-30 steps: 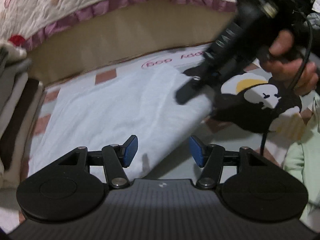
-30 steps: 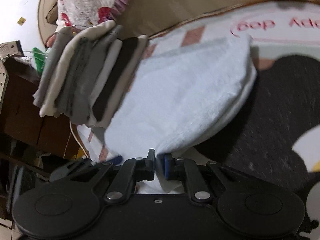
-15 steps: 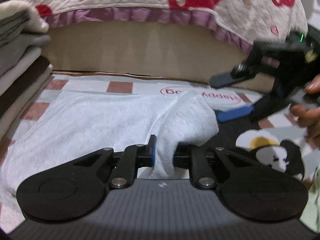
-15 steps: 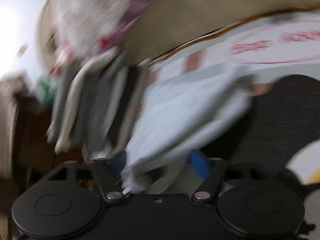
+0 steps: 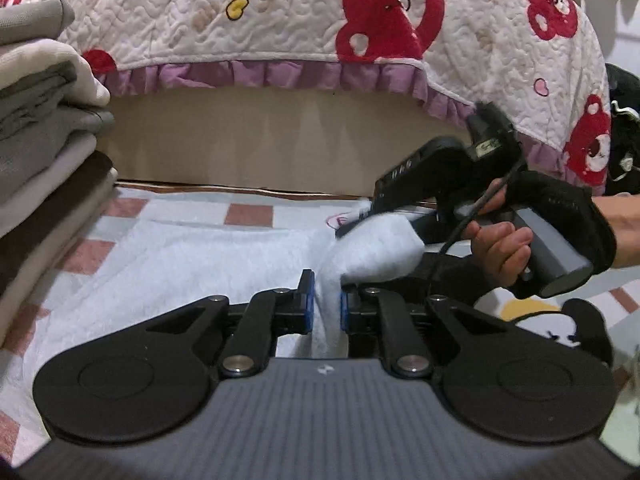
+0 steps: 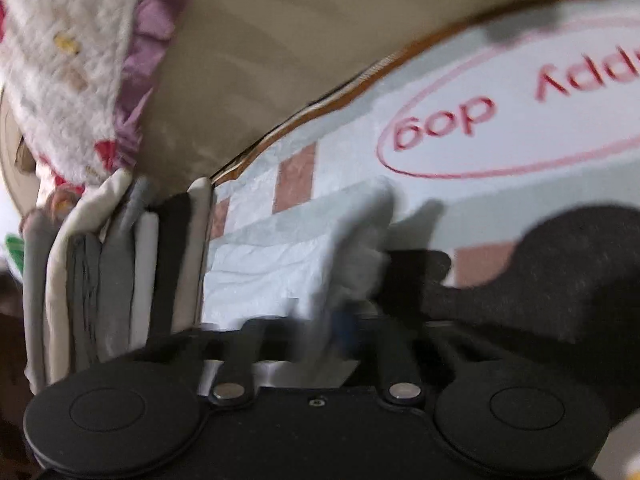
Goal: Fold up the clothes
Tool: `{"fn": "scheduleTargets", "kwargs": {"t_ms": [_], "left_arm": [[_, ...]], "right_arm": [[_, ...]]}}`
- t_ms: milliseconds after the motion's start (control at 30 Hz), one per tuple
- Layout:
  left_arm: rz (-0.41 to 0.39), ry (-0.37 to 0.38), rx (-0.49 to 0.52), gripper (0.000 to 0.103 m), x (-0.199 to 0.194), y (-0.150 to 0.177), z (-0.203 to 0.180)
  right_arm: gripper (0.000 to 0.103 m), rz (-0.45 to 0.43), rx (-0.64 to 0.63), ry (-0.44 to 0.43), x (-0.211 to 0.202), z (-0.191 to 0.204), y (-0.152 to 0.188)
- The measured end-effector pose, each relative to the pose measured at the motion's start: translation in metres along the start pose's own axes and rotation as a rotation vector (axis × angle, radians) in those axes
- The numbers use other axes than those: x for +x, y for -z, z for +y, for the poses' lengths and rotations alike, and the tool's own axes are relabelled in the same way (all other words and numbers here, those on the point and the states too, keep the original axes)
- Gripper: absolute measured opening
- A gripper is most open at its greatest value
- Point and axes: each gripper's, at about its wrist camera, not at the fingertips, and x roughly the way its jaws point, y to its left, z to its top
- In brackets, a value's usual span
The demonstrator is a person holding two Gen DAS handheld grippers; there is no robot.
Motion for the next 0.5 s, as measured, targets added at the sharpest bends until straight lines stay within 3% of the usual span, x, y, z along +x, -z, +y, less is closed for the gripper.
{"fn": "scheduleTargets", "kwargs": {"t_ms": [133, 300, 400, 500], "left_arm": [[-0.016, 0.092, -0.023, 0.009, -0.015, -0.004, -0.010], [-0.050, 0.133, -0.018, 0.009, -0.039, -0.012, -0.048], [0.030, 0.191, -0.081, 0.009, -0.036, -0.011, -0.067], [0.087, 0.184, -0.053, 0.009, -0.029, -0.005, -0.084]], "right_arm": [[0.010, -0.055, -0.091, 0.012, 0.000, 0.010, -0.005], [0.009, -0.127, -0.088, 0.061, -0.068, 0.009, 0.013], [0.009, -0.170, -0.086, 0.090, -0.109, 0.009, 0.024], [0.009, -0.164, -0.078, 0.161, -0.127, -0.002, 0.029]]}}
